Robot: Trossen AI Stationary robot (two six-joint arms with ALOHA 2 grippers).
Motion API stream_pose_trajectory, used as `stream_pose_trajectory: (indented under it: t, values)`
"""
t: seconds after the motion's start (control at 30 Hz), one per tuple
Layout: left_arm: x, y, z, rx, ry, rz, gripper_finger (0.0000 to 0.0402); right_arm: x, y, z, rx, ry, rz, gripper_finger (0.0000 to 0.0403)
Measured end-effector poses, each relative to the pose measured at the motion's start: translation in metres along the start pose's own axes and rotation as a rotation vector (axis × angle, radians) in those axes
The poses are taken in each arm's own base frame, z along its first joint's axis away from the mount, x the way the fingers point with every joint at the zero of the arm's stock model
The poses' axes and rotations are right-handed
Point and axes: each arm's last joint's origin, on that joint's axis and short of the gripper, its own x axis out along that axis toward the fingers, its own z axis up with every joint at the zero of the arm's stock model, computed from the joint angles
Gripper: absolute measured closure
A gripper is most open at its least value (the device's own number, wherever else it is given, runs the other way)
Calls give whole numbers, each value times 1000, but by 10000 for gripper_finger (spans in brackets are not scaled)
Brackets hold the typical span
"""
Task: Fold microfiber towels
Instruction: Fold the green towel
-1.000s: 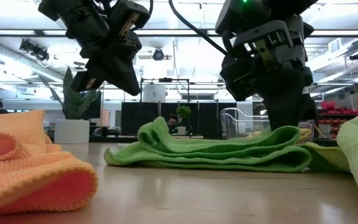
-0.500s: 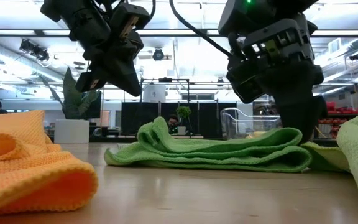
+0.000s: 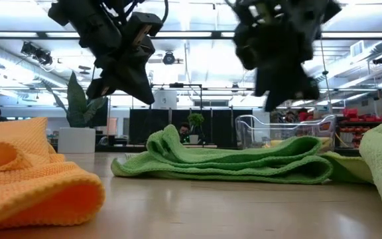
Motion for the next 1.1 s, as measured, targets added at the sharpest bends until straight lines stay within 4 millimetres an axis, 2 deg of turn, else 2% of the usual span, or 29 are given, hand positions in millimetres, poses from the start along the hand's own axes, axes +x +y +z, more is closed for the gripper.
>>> stream_pose_trajectory:
  t: [0.2, 0.33, 0.5, 0.63, 0.83, 1.1]
  values:
    - [2, 4, 5, -15, -14, 15, 377, 35, -16, 11, -18, 63, -58, 336]
    - [3, 4, 4, -20, -12, 14, 382, 46, -21, 11, -40, 85, -87, 393]
    - [2, 1, 1, -13, -5, 5, 391, 48, -23, 11, -63, 69, -116, 383]
    - [2, 0, 0, -6, -28, 19, 389, 49, -32, 17, -60, 56, -164, 396]
    - [2, 1, 2, -30, -79, 44, 378, 48, -62, 29, 22, 47, -202, 394]
    - [2, 2, 5, -41, -130, 73, 392, 43, -92, 48, 84, 22, -224, 396]
